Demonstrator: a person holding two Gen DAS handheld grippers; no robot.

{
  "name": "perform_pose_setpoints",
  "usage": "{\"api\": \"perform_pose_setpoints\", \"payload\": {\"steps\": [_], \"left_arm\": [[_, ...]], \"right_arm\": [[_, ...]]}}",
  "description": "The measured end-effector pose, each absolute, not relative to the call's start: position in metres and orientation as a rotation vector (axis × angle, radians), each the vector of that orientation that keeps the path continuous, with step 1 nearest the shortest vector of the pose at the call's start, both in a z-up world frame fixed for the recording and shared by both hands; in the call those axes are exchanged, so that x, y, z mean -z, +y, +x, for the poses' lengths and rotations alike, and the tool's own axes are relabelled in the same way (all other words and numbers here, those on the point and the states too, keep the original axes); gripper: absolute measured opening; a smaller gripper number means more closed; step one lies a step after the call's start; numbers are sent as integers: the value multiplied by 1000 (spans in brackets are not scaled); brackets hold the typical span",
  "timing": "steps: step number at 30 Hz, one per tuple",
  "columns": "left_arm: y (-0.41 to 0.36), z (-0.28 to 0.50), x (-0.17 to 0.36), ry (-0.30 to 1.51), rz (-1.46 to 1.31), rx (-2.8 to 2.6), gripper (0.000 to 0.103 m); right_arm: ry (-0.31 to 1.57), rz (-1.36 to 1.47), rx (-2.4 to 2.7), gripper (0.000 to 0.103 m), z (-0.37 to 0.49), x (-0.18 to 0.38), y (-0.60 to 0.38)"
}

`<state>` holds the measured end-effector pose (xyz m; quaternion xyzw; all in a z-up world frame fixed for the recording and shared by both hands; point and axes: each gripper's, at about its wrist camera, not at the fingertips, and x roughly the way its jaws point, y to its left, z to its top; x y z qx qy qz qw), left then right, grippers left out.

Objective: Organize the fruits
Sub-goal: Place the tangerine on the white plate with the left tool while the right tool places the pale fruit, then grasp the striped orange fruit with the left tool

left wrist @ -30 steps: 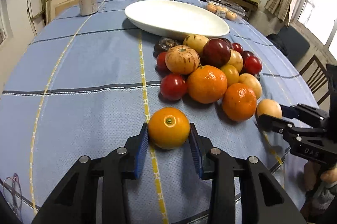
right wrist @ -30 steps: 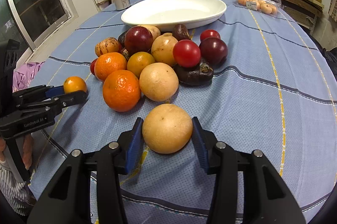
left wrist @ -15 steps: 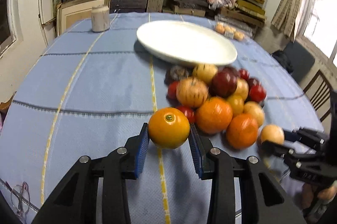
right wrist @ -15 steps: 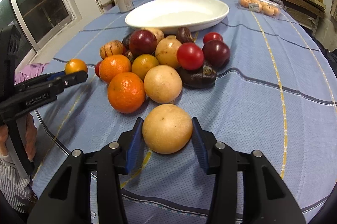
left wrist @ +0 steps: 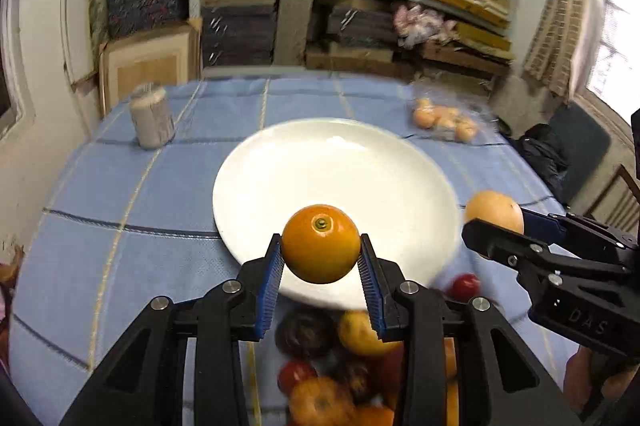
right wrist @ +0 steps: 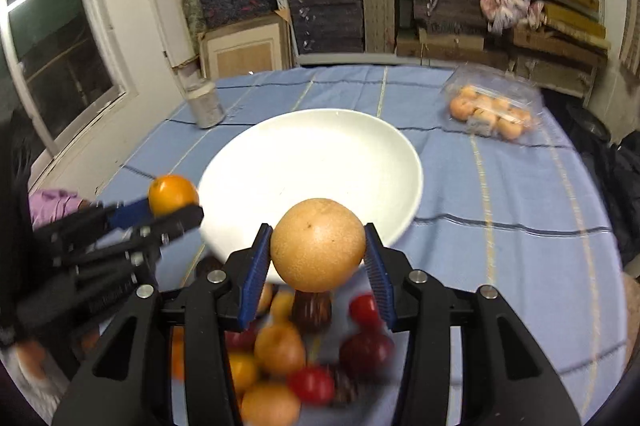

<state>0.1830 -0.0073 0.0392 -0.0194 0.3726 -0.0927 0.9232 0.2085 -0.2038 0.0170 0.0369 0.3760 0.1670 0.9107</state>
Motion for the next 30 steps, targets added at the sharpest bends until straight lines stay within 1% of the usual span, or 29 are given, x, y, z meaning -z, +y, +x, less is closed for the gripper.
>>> {"api": "perform_pose_setpoints", "payload": {"steps": [5,7,8,9,10,13,17,18,19,20,21,22,24,25,26,28,30], "left_arm": [[0,204,-21,806,-58,196,37],[0,207,-17,811,-45,196,38],[1,208,-14,817,-45,197,38],[1,210,-11,831,-44,202,38],[0,211,-8,839,-42,205,38],[3,211,-5,835,-48,200,38],[13,194,-21,782,-83,208,38],[16,187,-27,763,-89,211,42],[21,178,-34,735,-97,211,50],[25,167,-42,703,-103,206,55],[28,160,-45,685,-107,202,65],[33,147,-49,660,-118,191,72],[44,124,-48,641,-137,164,73],[48,111,-44,642,-141,148,73],[51,100,-39,644,-141,131,73],[56,76,-27,655,-139,101,73],[59,59,-15,684,-147,97,73]], "right_arm": [[812,82,-337,45,242,7,-199],[812,68,-336,47,247,12,-197],[812,57,-339,56,249,13,-195],[799,42,-327,71,249,14,-195],[784,37,-318,75,247,13,-196],[748,41,-319,75,241,6,-202],[621,114,-319,75,209,-26,-224],[557,143,-331,76,194,-40,-232],[509,157,-339,78,182,-50,-237],[459,163,-340,86,169,-60,-241],[393,160,-333,96,149,-68,-247],[348,153,-323,98,134,-71,-251],[284,142,-296,98,103,-62,-261],[287,147,-283,99,94,-53,-266],[312,157,-275,99,87,-42,-270],[425,216,-308,99,80,-21,-280],[479,279,-345,99,72,-7,-285]]}}
